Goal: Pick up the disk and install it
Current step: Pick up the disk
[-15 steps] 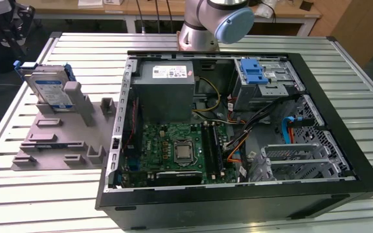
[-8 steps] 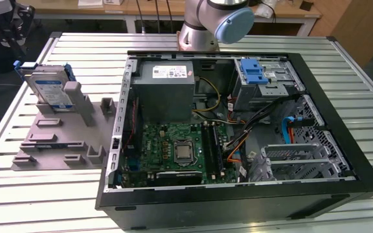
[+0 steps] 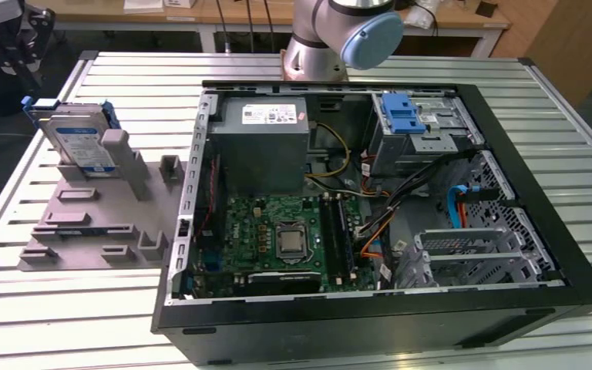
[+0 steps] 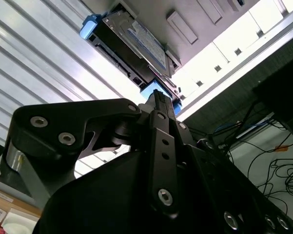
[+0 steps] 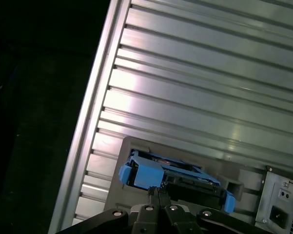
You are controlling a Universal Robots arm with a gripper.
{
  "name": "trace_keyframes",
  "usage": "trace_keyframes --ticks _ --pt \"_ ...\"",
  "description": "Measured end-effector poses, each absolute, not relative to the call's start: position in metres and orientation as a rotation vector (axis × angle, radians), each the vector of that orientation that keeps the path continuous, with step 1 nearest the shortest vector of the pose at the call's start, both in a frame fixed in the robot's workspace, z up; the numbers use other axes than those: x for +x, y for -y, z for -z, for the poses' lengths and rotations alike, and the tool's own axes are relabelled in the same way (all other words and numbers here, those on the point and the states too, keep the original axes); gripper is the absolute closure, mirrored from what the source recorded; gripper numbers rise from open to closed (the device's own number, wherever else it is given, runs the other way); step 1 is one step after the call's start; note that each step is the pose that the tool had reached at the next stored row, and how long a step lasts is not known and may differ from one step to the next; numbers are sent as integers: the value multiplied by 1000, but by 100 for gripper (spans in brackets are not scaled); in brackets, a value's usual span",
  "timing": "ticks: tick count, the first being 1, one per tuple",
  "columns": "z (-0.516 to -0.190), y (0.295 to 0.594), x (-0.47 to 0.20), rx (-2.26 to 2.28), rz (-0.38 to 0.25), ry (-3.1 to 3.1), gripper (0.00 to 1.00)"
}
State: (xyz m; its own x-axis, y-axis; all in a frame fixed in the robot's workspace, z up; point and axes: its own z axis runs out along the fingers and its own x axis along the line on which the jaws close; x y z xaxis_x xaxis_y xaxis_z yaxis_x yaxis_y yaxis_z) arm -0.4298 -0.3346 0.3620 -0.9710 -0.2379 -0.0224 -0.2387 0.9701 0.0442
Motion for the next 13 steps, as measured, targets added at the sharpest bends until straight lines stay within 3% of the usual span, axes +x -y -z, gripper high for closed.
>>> trace_keyframes --ticks 13 --pt "-362 335 -430 -709 -75 -3048 89"
